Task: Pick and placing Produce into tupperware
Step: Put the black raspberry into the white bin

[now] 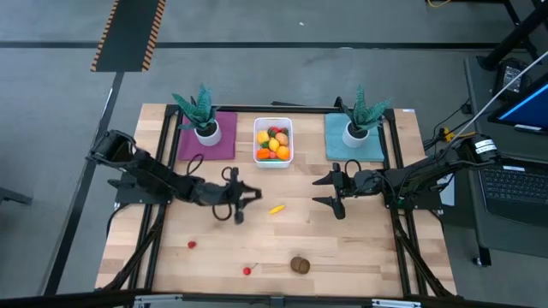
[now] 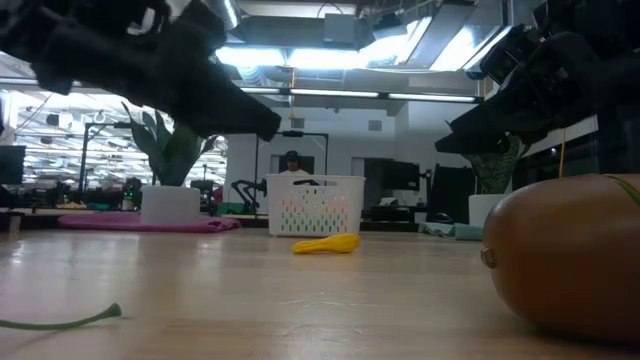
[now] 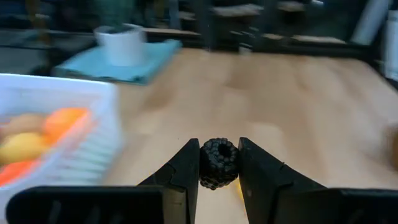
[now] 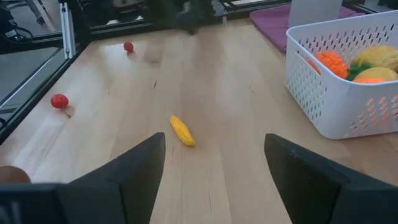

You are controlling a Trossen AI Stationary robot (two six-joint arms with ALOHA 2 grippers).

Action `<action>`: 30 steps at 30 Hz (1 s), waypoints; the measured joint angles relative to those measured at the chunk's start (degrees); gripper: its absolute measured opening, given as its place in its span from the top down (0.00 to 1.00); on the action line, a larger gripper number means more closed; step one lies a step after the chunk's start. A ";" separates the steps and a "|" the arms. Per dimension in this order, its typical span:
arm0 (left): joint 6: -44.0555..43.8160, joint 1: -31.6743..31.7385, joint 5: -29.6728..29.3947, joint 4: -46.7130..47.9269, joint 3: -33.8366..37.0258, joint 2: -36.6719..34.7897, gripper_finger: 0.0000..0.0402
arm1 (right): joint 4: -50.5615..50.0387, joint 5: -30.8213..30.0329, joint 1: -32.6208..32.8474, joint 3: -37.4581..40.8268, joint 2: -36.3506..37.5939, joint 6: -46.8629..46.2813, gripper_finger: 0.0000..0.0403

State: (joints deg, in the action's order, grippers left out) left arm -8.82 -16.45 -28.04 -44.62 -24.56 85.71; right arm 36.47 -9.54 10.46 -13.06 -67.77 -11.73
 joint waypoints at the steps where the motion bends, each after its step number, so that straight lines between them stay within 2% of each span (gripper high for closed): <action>1: -0.29 0.90 -1.36 -0.27 0.00 0.00 0.80 | 0.02 0.00 0.00 0.00 0.00 -0.01 0.32; 3: -1.00 2.75 -3.44 -0.56 0.00 0.00 0.79 | 0.02 0.00 0.00 0.00 0.00 -0.02 0.32; 7: -1.03 6.32 -3.77 -1.80 -0.04 -0.02 0.80 | 0.04 -0.06 0.00 0.00 0.00 0.00 0.32; 14: 0.34 12.49 2.21 -3.27 -1.06 -0.01 0.80 | 0.02 -3.64 -0.04 0.00 0.00 0.15 0.32; 22: 3.06 16.94 3.76 -1.66 -5.42 0.00 0.80 | 0.02 -3.69 -0.04 0.00 0.00 0.18 0.32; 25: 3.43 19.03 3.81 3.26 -8.81 0.00 0.80 | 0.02 -3.67 -0.04 0.00 0.00 0.19 0.32; 30: 3.07 23.29 7.25 20.28 -16.64 0.96 0.80 | 0.02 -3.67 -0.04 0.00 0.00 0.17 0.32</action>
State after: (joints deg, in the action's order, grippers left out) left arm -5.75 6.84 -20.79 -24.35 -41.20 86.68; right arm 36.49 -13.21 10.41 -13.06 -67.77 -11.55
